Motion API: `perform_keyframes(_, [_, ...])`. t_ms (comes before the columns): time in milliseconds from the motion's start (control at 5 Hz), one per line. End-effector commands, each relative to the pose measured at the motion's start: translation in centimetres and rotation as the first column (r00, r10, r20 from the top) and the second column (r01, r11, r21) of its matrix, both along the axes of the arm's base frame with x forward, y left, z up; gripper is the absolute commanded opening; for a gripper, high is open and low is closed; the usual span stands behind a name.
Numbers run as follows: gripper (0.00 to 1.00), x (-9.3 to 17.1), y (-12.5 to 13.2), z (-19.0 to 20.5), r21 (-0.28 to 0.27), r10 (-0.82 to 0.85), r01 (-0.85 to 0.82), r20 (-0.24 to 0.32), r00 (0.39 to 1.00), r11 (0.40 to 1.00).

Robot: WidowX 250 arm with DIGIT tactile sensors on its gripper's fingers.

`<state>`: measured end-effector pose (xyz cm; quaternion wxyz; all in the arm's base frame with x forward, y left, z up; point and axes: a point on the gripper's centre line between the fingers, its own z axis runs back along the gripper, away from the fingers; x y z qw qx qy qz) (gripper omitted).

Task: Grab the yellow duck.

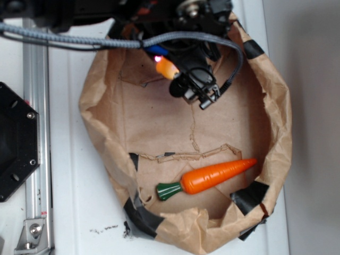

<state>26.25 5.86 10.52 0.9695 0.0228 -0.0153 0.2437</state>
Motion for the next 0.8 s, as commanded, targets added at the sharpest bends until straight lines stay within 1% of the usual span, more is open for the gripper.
perform_keyframes(0, [0.0,-0.8,-2.0,1.8,0.013,-0.188,0.188,0.116,0.975,0.982])
perform_keyframes(200, [0.0,-1.7,-2.4,3.0,-0.017,-0.247,0.252,0.148,0.958,0.968])
perform_keyframes(400, [0.0,-2.3,-3.2,3.3,0.013,-0.232,0.234,0.185,0.955,0.972])
perform_keyframes(600, [0.0,-1.6,-3.0,3.0,0.012,-0.219,0.221,0.177,0.96,0.975])
